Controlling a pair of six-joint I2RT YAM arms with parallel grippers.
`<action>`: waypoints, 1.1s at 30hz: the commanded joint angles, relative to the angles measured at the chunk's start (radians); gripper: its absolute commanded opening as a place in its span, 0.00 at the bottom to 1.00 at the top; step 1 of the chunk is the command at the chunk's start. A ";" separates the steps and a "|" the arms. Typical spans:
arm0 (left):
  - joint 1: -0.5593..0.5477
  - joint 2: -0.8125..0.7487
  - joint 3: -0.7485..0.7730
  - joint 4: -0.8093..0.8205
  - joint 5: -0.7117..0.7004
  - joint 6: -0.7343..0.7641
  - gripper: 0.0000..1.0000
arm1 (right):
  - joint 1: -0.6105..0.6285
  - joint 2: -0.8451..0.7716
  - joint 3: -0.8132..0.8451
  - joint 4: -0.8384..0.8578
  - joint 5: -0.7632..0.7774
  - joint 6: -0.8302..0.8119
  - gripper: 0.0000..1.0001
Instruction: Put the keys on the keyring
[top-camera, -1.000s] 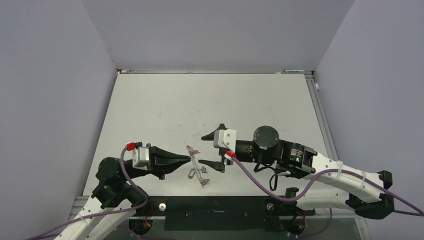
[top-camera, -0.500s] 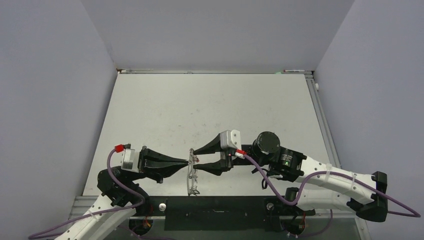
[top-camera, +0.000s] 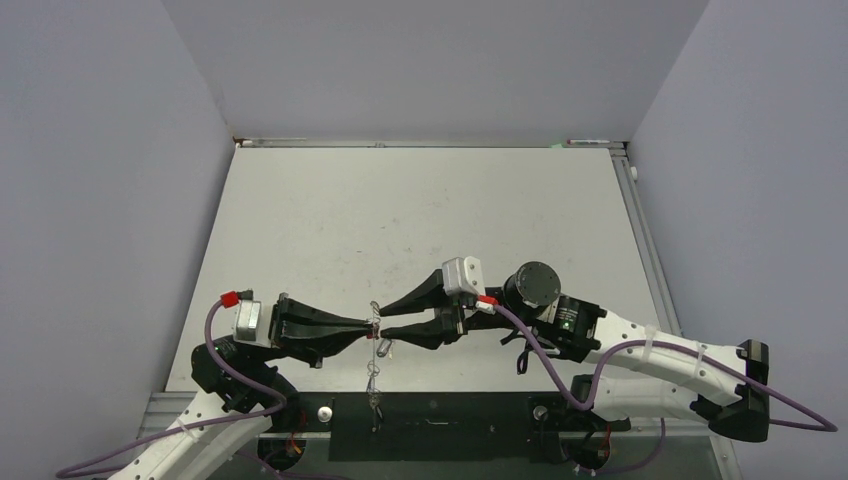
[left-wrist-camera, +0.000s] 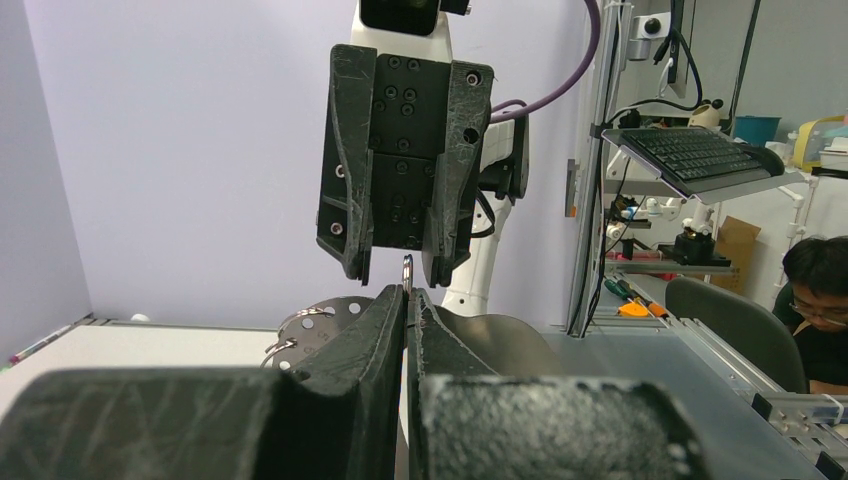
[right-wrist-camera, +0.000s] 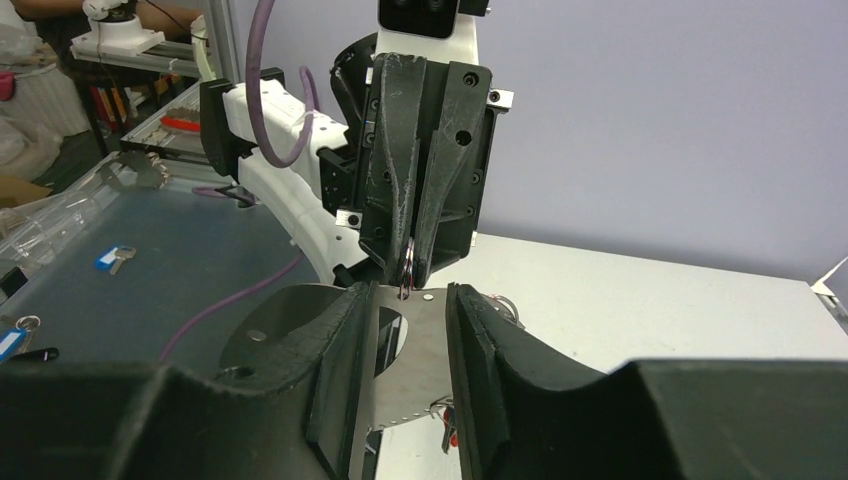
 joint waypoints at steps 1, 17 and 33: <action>0.000 0.008 0.016 0.064 -0.021 -0.009 0.00 | -0.006 0.014 -0.005 0.082 -0.039 0.023 0.32; 0.000 0.007 0.017 0.056 -0.024 -0.004 0.00 | -0.006 0.047 -0.005 0.113 -0.052 0.048 0.17; 0.001 -0.092 0.085 -0.241 -0.149 0.109 0.81 | -0.005 0.051 0.065 -0.051 0.173 0.090 0.05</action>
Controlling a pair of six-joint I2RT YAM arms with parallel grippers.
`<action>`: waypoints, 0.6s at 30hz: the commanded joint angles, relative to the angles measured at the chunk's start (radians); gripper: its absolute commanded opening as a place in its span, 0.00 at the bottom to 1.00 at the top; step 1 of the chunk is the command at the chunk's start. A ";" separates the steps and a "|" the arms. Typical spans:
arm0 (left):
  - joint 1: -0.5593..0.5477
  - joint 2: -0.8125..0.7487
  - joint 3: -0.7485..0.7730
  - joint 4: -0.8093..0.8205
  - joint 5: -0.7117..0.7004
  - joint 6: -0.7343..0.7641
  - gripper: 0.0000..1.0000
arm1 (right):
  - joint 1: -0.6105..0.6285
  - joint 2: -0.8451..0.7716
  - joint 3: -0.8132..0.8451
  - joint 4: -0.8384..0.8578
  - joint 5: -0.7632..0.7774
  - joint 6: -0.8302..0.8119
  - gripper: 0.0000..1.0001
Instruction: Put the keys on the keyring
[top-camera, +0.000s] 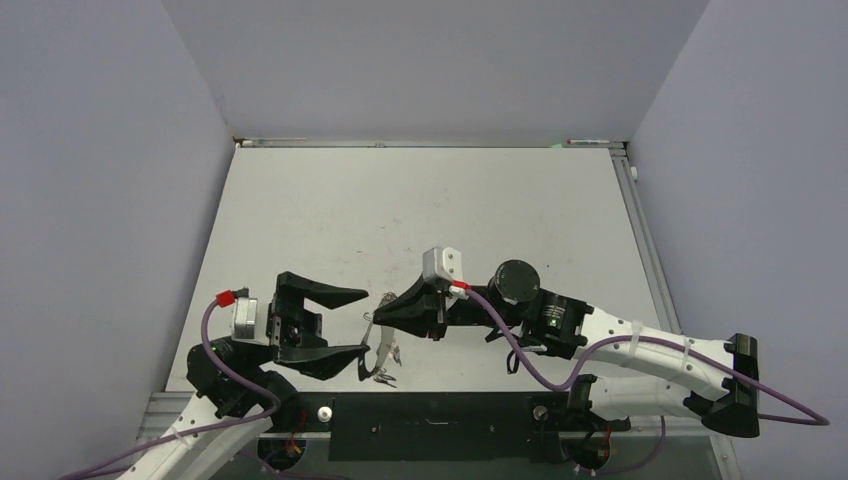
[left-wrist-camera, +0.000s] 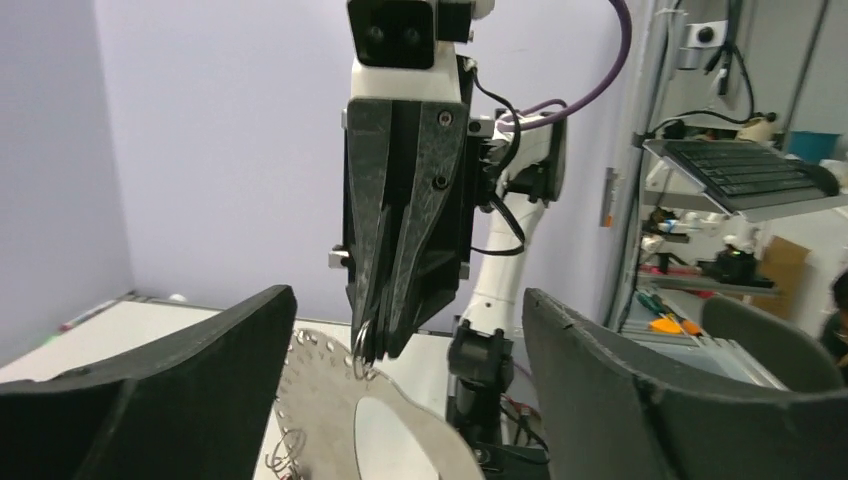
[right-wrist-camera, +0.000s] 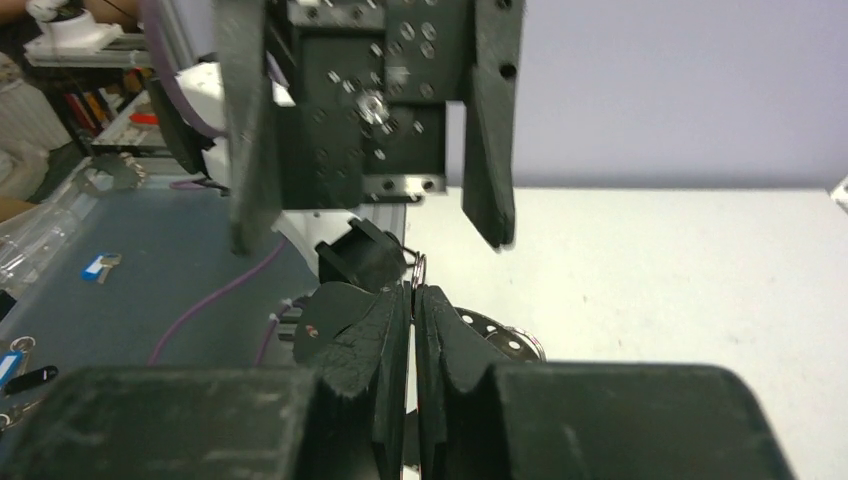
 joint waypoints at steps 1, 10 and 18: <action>0.000 -0.080 0.081 -0.196 -0.114 0.095 0.85 | -0.005 -0.006 0.065 -0.048 0.131 0.026 0.05; 0.000 -0.106 0.208 -0.573 -0.223 0.308 0.89 | -0.001 -0.004 0.107 -0.117 0.268 0.067 0.05; 0.000 -0.022 0.167 -0.638 -0.247 0.366 0.81 | 0.005 0.040 0.161 -0.206 0.431 0.074 0.05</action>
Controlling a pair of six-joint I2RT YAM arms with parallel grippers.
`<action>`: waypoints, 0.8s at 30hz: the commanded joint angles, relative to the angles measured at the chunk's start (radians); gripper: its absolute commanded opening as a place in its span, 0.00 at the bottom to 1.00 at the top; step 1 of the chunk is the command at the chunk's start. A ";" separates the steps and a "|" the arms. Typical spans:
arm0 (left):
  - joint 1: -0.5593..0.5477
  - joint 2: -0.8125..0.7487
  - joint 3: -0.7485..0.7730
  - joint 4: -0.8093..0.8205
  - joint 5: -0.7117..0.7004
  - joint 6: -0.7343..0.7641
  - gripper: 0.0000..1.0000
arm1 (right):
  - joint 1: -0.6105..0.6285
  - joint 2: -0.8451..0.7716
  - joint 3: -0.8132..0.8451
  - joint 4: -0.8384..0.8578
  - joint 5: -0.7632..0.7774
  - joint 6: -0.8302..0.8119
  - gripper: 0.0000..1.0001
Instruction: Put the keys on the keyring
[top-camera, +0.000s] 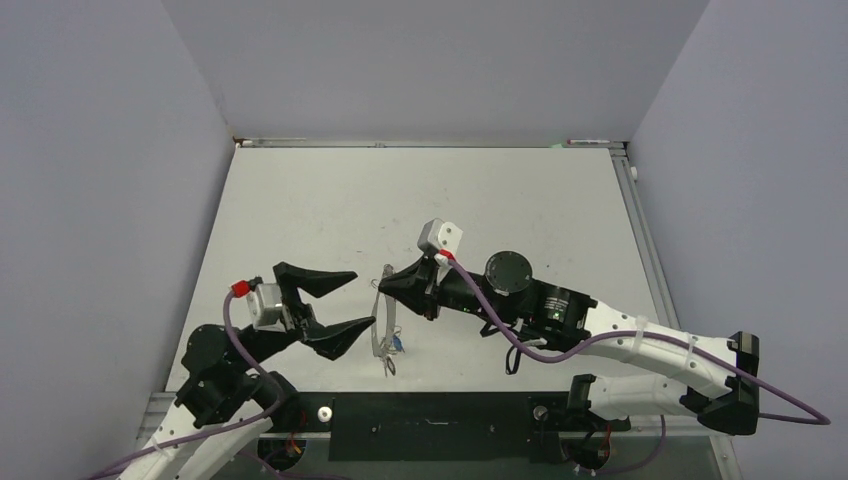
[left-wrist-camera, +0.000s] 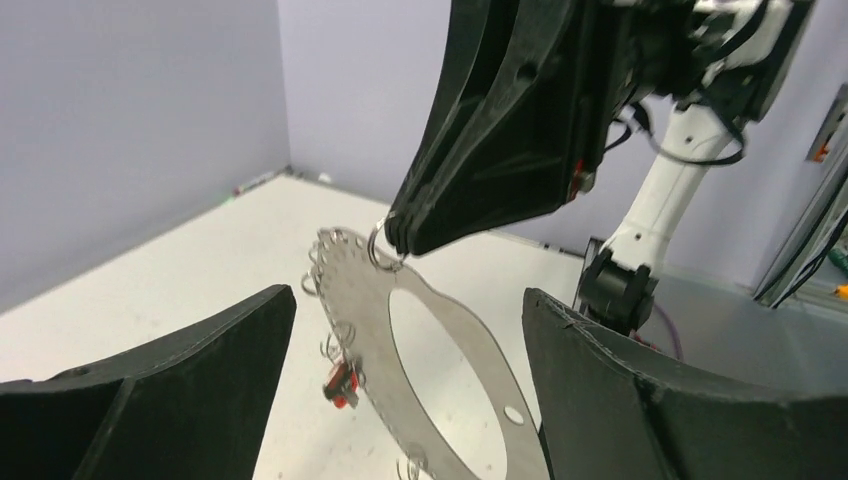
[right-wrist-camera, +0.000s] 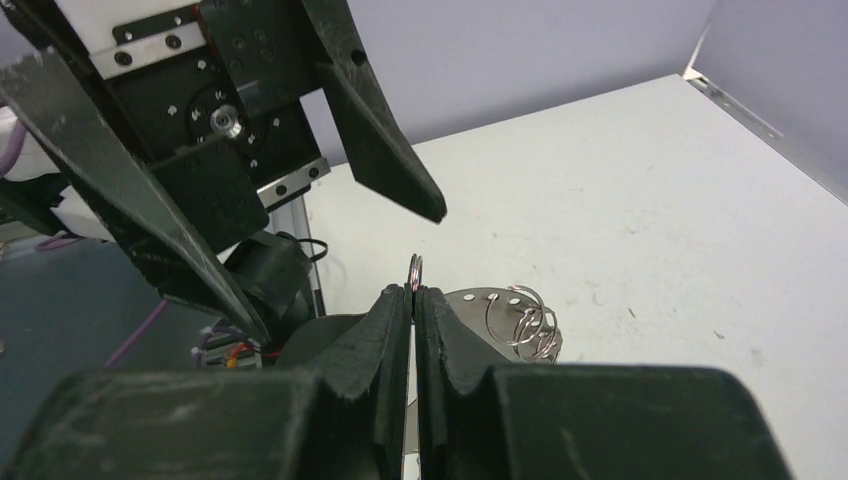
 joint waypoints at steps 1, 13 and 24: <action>0.000 0.047 -0.012 -0.061 -0.031 0.047 0.80 | 0.004 0.017 0.061 -0.006 0.118 0.023 0.05; 0.000 0.154 -0.012 -0.051 -0.013 0.052 0.67 | 0.005 0.040 0.063 -0.023 0.253 0.038 0.05; 0.001 0.182 -0.031 -0.024 -0.008 0.060 0.71 | 0.020 0.063 0.039 0.051 0.296 0.062 0.05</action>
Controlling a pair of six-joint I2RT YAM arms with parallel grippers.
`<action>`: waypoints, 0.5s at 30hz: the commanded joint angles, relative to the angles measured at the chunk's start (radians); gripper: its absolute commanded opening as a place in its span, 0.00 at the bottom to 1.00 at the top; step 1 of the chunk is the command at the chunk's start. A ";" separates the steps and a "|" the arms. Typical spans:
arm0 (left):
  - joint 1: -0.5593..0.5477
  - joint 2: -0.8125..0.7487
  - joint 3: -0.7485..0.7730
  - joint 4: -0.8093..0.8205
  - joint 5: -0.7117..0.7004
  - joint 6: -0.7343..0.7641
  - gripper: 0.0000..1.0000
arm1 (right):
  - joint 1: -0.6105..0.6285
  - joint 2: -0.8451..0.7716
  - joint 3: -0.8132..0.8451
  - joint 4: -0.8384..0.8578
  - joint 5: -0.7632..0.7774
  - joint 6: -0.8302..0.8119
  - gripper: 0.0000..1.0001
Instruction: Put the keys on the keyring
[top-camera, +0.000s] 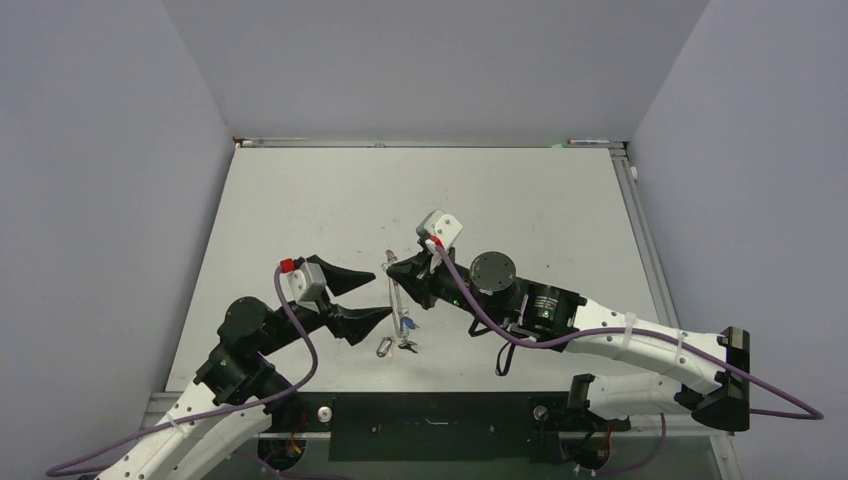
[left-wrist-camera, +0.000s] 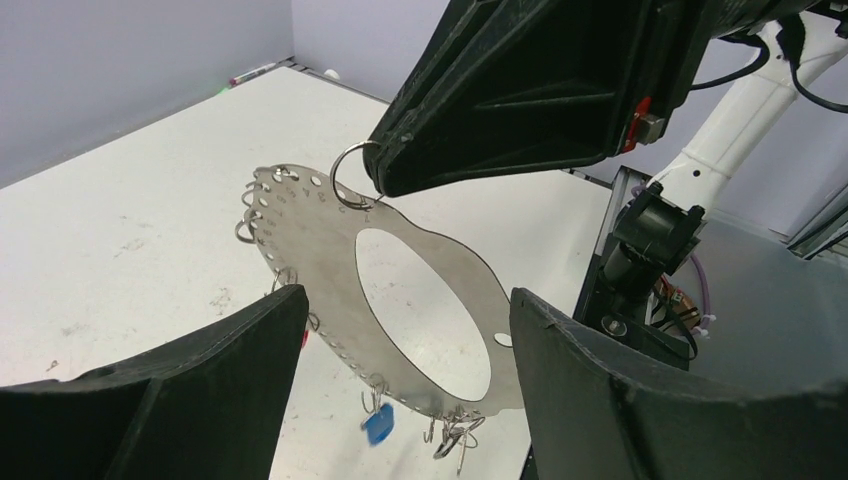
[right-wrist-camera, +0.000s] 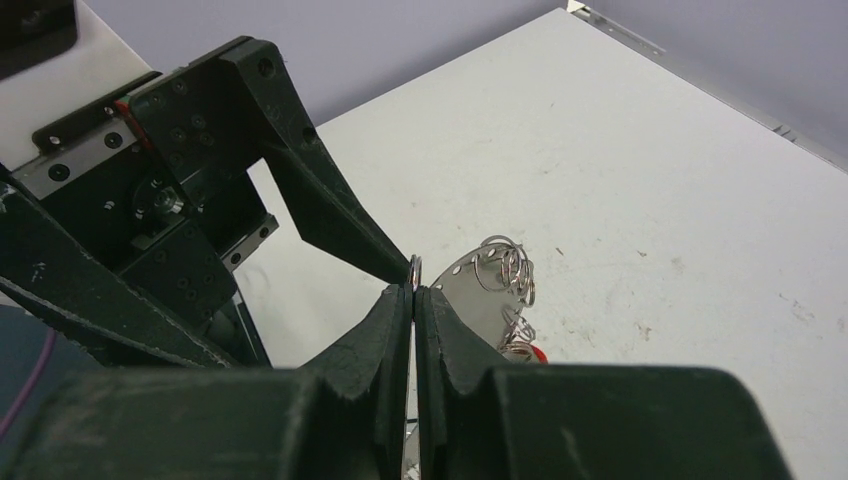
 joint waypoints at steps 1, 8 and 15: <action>0.000 -0.017 -0.008 0.043 0.016 0.015 0.71 | 0.020 0.019 0.028 0.115 0.040 0.011 0.05; 0.002 -0.045 -0.031 0.083 0.020 -0.009 0.70 | 0.041 0.039 0.023 0.130 0.246 0.087 0.05; 0.002 -0.017 -0.025 0.093 -0.023 0.007 0.77 | 0.142 0.124 0.102 0.062 0.516 0.070 0.05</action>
